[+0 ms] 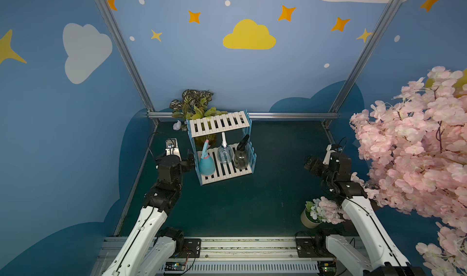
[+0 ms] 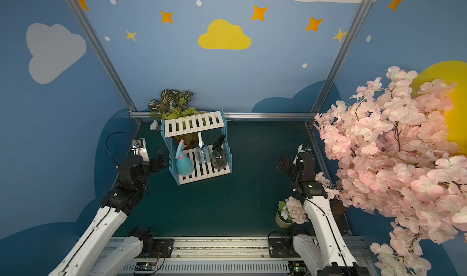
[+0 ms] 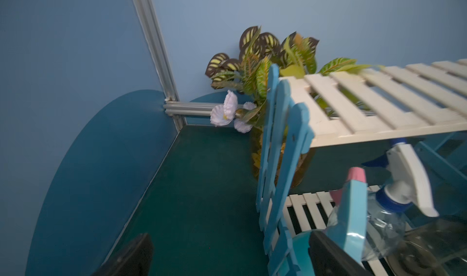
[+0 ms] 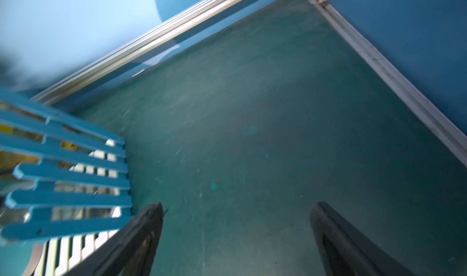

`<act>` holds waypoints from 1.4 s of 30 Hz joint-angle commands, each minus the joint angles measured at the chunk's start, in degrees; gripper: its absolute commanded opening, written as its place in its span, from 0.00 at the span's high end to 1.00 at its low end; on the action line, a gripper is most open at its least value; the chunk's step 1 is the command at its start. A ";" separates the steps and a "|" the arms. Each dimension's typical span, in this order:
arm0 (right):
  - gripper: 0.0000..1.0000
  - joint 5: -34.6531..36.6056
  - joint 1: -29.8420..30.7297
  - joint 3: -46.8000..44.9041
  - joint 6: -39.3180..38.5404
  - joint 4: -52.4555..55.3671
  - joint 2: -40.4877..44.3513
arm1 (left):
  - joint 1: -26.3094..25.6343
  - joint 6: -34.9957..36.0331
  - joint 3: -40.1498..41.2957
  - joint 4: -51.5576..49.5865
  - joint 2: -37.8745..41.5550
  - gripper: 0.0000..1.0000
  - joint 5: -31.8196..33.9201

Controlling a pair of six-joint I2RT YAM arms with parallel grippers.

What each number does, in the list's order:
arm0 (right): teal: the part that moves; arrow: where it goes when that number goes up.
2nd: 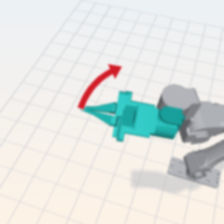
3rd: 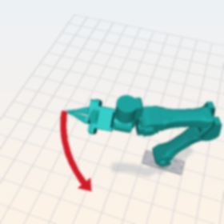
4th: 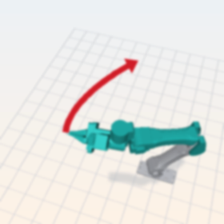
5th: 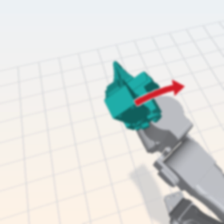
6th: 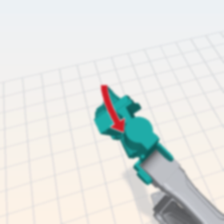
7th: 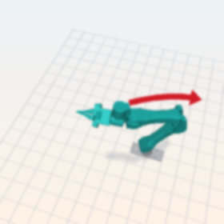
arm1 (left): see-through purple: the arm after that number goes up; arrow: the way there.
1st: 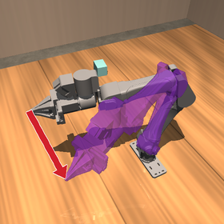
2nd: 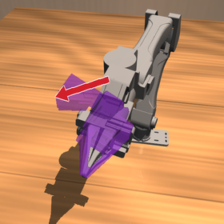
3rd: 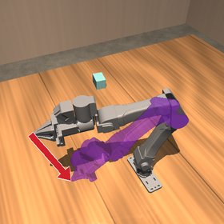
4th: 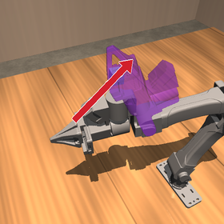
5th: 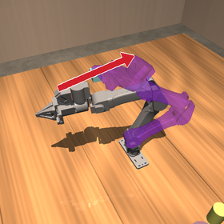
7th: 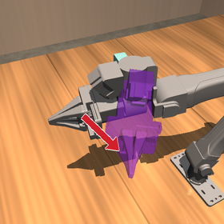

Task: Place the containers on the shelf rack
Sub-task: Reset both arms

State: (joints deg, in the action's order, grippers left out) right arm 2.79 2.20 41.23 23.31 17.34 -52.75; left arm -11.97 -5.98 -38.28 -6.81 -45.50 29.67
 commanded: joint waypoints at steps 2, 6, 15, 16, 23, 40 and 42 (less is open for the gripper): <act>0.03 0.05 -3.49 -0.97 -1.21 -3.45 -1.04 | 2.51 -2.97 7.04 11.92 -0.17 0.00 5.22; 0.03 1.73 -4.73 -2.45 -3.30 -6.22 -1.65 | 5.74 -3.06 11.85 16.14 -1.49 0.00 1.82; 0.03 0.49 -4.59 -6.88 -11.51 -12.38 -6.43 | 10.82 3.43 22.63 38.94 -11.60 0.00 -15.30; 0.03 0.49 -4.61 -7.28 -12.74 -13.01 -7.13 | 10.80 4.82 23.54 42.39 -12.89 0.00 -17.12; 0.03 0.37 -4.52 -9.55 -17.37 -18.68 -11.31 | 10.78 8.37 26.23 60.29 -27.37 0.00 -29.20; 0.03 -1.26 -1.52 -19.55 -24.40 -47.29 -17.65 | 9.81 10.77 17.21 60.22 -44.40 0.00 -34.29; 0.03 -1.20 -0.88 -19.68 -25.13 -50.75 -19.75 | 9.81 10.82 17.44 61.34 -44.78 0.00 -34.16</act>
State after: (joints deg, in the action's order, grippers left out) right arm 2.02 0.67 21.52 0.27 -25.23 -71.22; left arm -1.67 4.32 -20.58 55.59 -90.19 -2.42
